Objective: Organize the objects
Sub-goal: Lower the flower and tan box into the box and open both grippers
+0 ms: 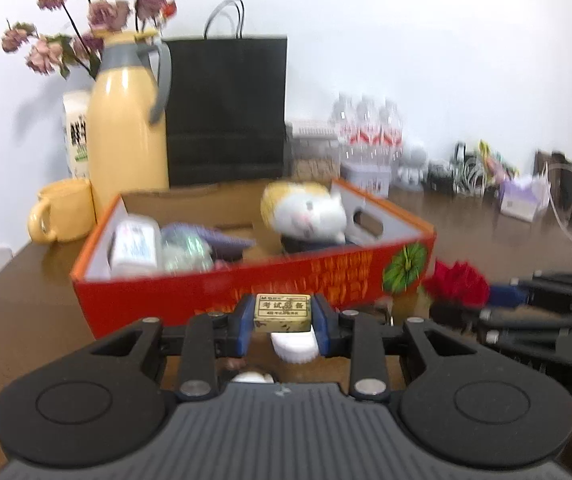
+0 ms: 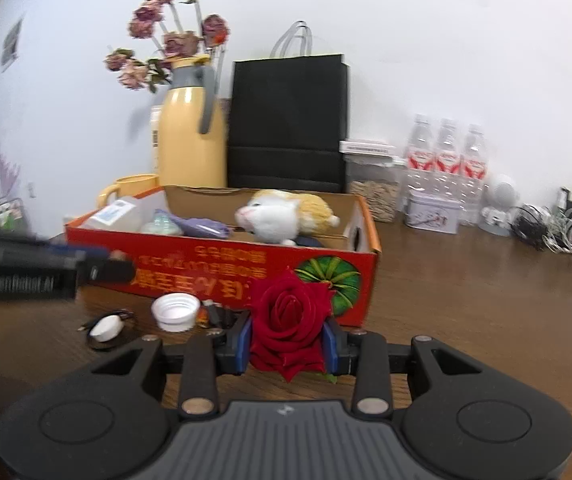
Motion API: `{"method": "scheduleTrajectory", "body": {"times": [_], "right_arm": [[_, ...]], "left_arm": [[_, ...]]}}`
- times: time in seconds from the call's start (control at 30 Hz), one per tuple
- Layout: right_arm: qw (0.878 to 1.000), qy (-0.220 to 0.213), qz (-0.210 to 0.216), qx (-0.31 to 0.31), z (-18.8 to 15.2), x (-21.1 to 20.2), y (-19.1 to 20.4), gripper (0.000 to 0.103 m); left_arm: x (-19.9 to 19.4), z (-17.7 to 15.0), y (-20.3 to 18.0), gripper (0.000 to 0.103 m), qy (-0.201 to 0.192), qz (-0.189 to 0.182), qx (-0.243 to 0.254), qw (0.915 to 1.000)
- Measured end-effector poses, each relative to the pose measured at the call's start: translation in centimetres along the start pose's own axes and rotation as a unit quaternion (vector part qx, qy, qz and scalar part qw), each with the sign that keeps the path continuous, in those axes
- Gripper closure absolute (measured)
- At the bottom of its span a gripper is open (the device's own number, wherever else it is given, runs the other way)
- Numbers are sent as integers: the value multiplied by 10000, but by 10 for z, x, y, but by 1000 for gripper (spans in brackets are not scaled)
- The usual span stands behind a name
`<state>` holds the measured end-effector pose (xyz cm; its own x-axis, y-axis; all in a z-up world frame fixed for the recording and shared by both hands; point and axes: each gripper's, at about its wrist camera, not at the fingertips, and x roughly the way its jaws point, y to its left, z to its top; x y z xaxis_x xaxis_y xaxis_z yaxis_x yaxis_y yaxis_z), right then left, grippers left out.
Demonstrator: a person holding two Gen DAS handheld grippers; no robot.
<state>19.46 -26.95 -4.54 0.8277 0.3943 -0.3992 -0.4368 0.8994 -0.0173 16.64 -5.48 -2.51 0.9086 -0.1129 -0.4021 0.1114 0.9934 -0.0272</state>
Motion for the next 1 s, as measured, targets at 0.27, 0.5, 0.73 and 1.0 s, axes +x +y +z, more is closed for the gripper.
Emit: {"method": "scheduleTrajectory", "body": {"times": [0.27, 0.5, 0.73, 1.0], "right_arm": [[9983, -432, 334, -189, 52, 7, 23, 70], [9980, -278, 551, -103, 92, 64, 48, 70], [9988, -58, 449, 170, 86, 113, 53, 70], [9992, 210, 152, 317, 77, 128, 39, 70]], "left_arm": [[4, 41, 22, 72, -479, 230, -306, 9981], [34, 69, 41, 72, -587, 483, -632, 9951], [72, 67, 55, 72, -389, 621, -836, 9938], [79, 56, 54, 72, -263, 613, -679, 9955]]}}
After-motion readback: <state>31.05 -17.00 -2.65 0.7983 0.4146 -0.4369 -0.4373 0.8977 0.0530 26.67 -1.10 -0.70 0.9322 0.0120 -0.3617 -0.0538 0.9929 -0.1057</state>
